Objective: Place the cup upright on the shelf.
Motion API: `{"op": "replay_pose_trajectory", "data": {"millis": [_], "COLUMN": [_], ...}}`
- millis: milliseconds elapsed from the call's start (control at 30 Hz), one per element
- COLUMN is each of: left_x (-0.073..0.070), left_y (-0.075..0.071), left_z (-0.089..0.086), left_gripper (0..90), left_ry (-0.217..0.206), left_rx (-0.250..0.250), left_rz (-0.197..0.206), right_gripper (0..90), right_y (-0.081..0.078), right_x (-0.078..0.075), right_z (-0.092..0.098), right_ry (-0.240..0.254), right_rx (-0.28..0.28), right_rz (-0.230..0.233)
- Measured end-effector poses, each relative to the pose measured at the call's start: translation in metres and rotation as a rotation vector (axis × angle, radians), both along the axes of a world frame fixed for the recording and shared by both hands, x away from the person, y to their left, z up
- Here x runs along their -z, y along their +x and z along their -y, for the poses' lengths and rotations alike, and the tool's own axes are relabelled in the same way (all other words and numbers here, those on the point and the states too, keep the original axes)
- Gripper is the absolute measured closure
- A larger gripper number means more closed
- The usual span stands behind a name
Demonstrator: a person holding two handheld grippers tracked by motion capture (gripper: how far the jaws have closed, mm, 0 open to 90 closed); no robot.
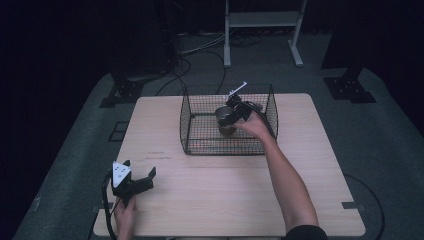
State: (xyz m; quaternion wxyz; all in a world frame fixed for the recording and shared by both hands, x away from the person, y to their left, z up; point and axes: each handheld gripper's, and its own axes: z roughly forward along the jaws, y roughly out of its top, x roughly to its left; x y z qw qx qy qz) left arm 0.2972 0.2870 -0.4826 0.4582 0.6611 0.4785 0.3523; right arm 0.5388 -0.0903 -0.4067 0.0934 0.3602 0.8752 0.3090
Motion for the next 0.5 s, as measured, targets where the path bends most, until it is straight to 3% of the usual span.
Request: {"op": "replay_pose_trajectory", "data": {"millis": [167,500], "left_x": [0.0001,0.0001], "left_y": [0.0001,0.0001], "left_z": [0.0001,0.0001], "left_gripper": [0.0,0.0], "left_ry": [-0.005,-0.005], "left_rx": [-0.001,0.000], "left_rz": [0.001,0.001], "right_gripper": [18.0,17.9], "right_y": [0.0000,0.0006], "right_x": [0.0036,0.0075], "right_z": [-0.0023,-0.0043], "right_ry": [-0.038,-0.056], "right_rx": [-0.009,-0.011], "right_rz": [-0.008,-0.023]}}
